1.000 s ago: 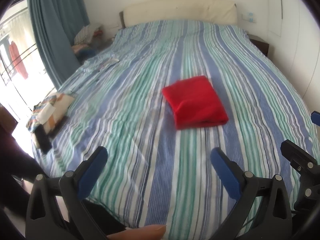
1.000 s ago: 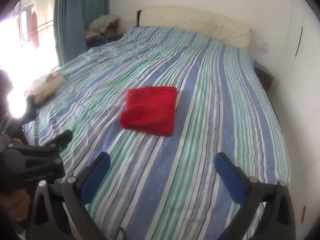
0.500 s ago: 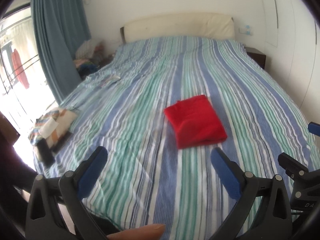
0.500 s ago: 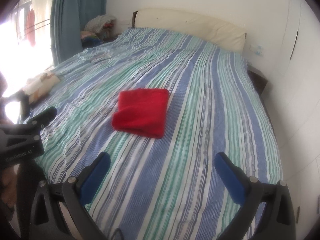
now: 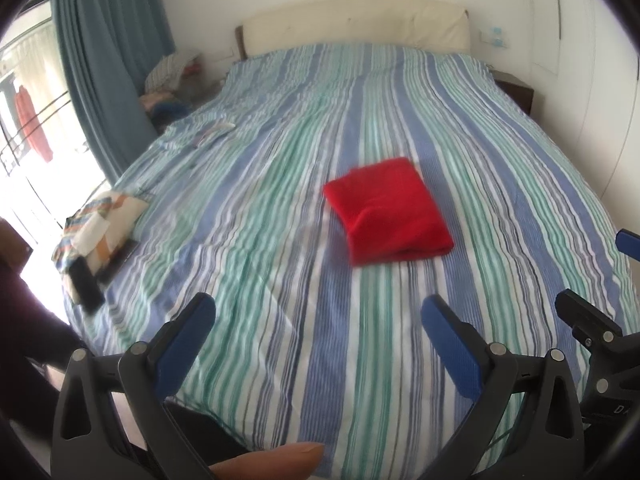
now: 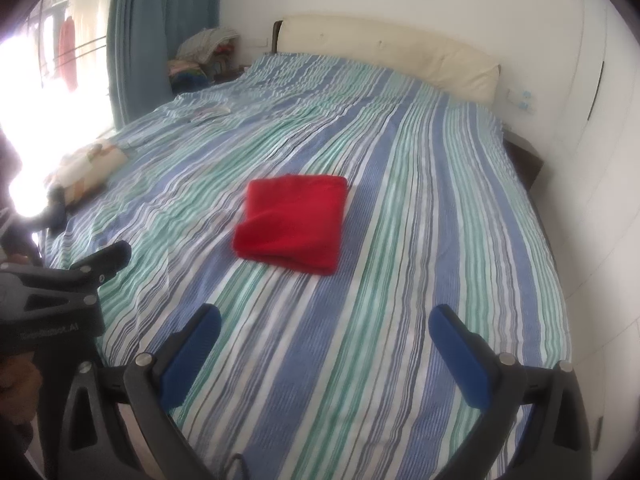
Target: Fold small clothes
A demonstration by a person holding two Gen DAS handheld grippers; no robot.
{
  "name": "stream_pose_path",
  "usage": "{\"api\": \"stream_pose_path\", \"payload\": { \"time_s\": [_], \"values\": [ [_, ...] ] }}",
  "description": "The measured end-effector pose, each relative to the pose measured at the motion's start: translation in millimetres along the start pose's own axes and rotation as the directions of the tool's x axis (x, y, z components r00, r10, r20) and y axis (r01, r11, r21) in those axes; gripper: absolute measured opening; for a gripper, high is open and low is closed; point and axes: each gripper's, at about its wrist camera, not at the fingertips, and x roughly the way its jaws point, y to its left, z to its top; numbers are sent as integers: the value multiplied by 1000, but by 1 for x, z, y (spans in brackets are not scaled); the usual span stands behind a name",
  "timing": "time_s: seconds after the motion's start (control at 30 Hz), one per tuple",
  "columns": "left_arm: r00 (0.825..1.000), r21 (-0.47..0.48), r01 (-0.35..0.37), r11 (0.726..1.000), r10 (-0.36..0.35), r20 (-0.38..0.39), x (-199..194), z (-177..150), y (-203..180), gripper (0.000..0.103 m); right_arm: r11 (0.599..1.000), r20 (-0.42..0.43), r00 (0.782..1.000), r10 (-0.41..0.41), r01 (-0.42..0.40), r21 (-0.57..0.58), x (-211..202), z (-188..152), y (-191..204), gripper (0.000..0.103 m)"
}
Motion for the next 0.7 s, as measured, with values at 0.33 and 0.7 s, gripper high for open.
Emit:
{"api": "stream_pose_path", "payload": {
  "time_s": [0.33, 0.7],
  "values": [
    [999, -23, -6, 1000, 7, 37, -16, 6, -4, 103, 1000, 21, 1000, 19, -19, 10, -6, 2, 1, 102],
    [1000, -15, -3, 1000, 3, 23, -12, 6, -8, 103, 1000, 11, 1000, 4, -5, 26, -4, 3, -6, 102]
  ]
}}
